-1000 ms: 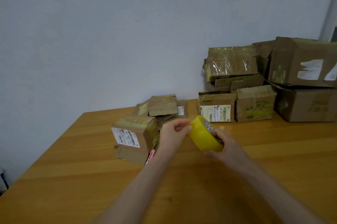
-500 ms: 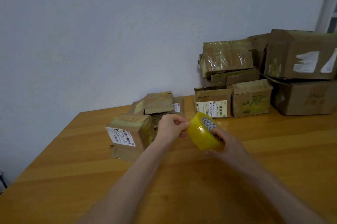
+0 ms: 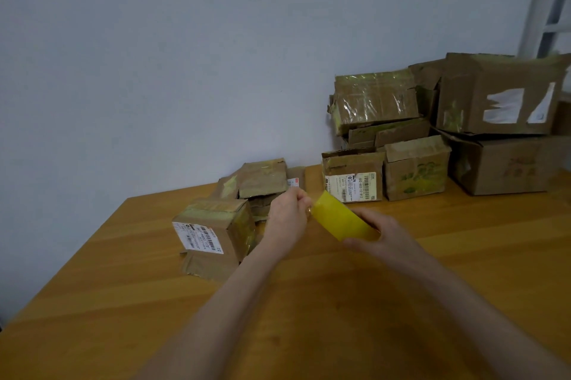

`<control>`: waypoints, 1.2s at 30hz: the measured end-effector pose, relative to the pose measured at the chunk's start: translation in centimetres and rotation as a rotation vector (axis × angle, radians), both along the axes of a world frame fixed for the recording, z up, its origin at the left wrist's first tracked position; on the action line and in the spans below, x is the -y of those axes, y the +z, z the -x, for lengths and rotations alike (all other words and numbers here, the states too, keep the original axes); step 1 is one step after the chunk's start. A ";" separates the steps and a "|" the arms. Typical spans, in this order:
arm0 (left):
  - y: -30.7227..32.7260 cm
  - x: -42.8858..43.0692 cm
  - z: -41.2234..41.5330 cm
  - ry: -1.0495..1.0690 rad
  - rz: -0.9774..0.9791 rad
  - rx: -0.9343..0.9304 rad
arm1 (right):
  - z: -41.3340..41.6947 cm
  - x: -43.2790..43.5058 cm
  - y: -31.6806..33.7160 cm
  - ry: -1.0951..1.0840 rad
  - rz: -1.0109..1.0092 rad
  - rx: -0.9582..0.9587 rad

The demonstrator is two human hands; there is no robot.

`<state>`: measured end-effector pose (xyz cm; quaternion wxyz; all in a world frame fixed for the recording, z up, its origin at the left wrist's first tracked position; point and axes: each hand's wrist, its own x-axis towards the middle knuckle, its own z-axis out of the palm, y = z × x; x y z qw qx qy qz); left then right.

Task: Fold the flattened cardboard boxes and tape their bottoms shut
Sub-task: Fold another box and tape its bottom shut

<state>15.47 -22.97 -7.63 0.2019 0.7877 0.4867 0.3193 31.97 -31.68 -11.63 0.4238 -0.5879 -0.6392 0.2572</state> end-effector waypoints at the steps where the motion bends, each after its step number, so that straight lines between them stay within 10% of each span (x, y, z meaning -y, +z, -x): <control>1: 0.1 -0.1 -0.1 -0.005 0.047 0.069 | -0.2 0.0 0.1 -0.012 -0.003 -0.008; 7: 0.9 -0.3 -0.6 -0.057 0.247 0.242 | -0.6 0.1 0.4 -0.056 -0.012 0.062; 21: 1.3 1.4 -1.3 -0.063 -0.036 0.265 | -1.7 1.9 2.4 -0.102 0.074 -0.051; 36: 2.7 2.6 -1.4 -0.158 -0.055 0.029 | -2.3 3.7 3.0 -0.130 -0.024 -0.023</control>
